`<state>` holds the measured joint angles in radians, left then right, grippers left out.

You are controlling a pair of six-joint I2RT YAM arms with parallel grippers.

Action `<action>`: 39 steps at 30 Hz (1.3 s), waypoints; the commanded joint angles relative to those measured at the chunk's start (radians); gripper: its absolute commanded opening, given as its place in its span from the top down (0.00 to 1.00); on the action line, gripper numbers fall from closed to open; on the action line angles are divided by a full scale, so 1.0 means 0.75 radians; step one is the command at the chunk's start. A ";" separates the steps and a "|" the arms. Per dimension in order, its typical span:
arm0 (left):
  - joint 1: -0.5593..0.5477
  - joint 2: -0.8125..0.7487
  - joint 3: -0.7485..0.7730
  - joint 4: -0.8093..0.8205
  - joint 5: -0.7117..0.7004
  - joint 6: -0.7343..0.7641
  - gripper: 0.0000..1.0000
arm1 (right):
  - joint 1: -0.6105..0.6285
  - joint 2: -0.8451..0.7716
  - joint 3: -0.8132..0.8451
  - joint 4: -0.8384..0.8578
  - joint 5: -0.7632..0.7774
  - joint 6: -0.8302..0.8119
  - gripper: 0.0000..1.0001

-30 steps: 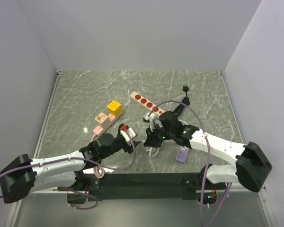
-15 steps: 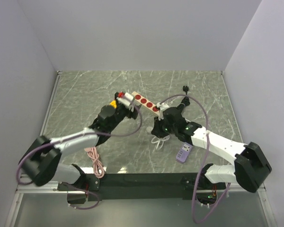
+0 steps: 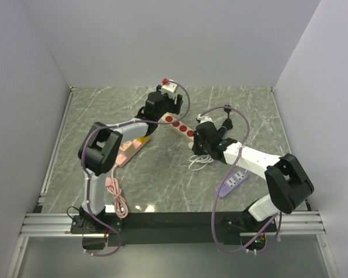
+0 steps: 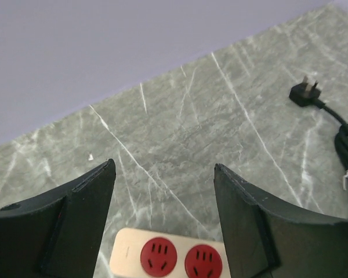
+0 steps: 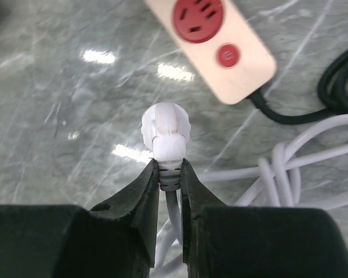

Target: Insert the plug

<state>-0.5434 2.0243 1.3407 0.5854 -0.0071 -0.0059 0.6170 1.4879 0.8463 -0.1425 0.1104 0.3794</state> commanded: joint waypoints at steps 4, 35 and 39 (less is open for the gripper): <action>0.013 0.246 0.325 -0.216 0.071 -0.047 0.26 | -0.066 0.063 0.011 0.039 0.033 0.026 1.00; 0.011 0.314 0.364 -0.776 0.108 -0.170 0.30 | -0.191 0.262 0.226 -0.060 0.221 0.083 1.00; -0.001 0.289 0.295 -0.815 0.128 -0.186 0.32 | -0.231 0.268 0.240 -0.056 0.233 0.073 1.00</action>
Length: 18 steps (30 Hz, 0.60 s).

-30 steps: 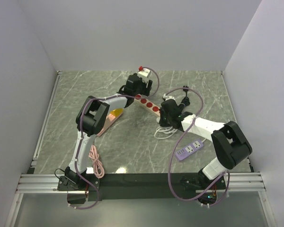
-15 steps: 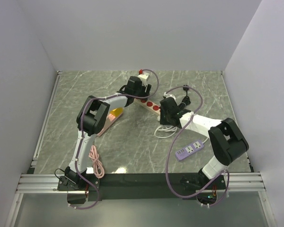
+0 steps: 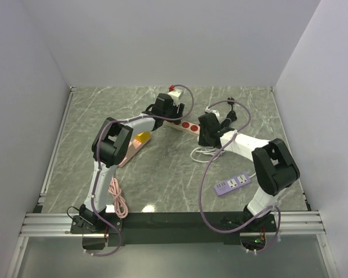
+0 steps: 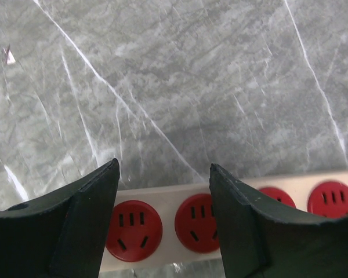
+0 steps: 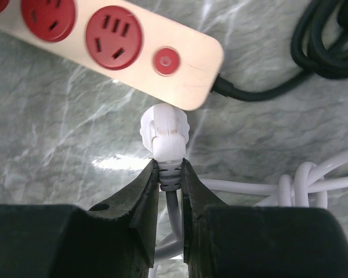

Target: Insert the plug

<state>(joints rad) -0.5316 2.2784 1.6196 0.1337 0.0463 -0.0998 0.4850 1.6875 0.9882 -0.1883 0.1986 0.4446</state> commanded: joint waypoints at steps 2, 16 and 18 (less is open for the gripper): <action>-0.021 -0.076 -0.114 -0.205 0.073 -0.080 0.32 | -0.070 0.002 0.049 0.028 0.110 -0.018 1.00; -0.126 -0.164 -0.410 -0.088 0.153 -0.176 0.35 | -0.129 0.045 0.157 0.022 0.134 -0.063 1.00; -0.142 -0.182 -0.460 -0.062 0.159 -0.194 0.36 | -0.131 0.065 0.171 0.032 0.134 -0.067 1.00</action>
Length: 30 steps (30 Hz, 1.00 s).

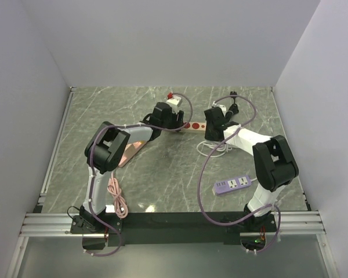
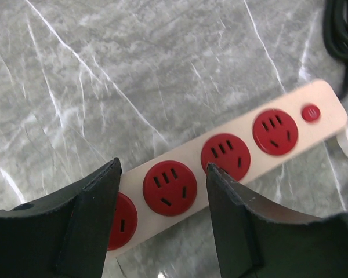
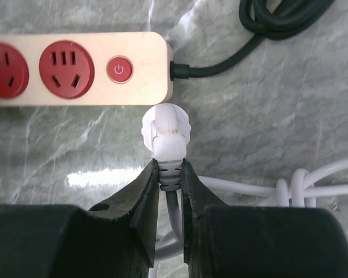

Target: Insert the plug

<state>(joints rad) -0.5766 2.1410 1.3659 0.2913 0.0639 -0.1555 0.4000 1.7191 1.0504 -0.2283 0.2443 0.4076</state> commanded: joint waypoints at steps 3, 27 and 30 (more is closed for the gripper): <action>-0.107 -0.038 -0.195 -0.231 0.130 -0.144 0.36 | -0.018 0.007 0.084 0.092 0.073 -0.014 1.00; -0.103 -0.265 -0.488 0.021 0.101 -0.216 0.34 | 0.205 -0.071 0.105 0.161 0.071 -0.204 1.00; -0.100 -0.269 -0.496 0.029 0.107 -0.214 0.34 | 0.223 -0.036 0.135 0.143 0.130 -0.210 1.00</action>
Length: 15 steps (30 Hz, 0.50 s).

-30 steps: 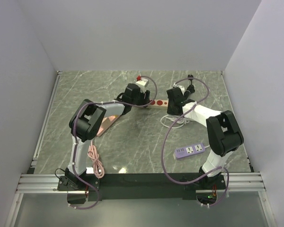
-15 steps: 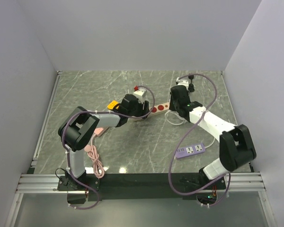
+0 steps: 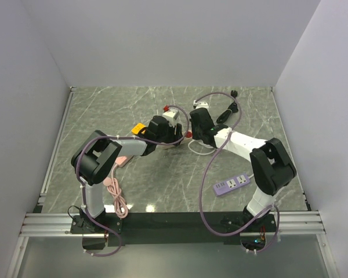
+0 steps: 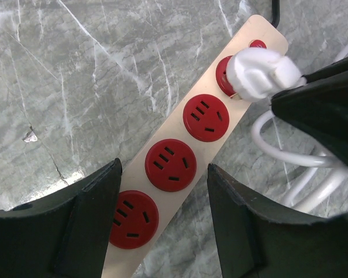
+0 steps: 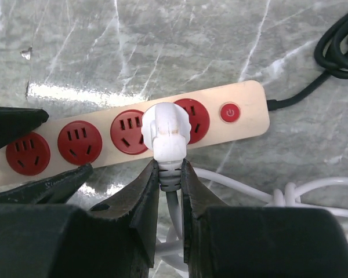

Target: Insert the plug

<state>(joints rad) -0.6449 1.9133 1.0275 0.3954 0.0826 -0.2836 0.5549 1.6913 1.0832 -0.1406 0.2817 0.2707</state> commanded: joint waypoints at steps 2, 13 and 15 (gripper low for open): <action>-0.009 0.034 -0.041 -0.120 0.080 -0.039 0.34 | 0.033 0.007 0.100 0.018 0.125 -0.028 1.00; -0.007 0.081 -0.010 -0.147 0.088 -0.029 0.34 | 0.037 0.066 0.120 -0.072 0.216 -0.019 1.00; -0.007 0.083 -0.006 -0.151 0.084 -0.027 0.34 | 0.035 0.075 0.120 -0.076 0.199 -0.027 1.00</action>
<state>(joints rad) -0.6399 1.9293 1.0317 0.4065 0.0853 -0.2829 0.5781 1.7275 1.1301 -0.1818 0.4004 0.2626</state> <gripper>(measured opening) 0.658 0.224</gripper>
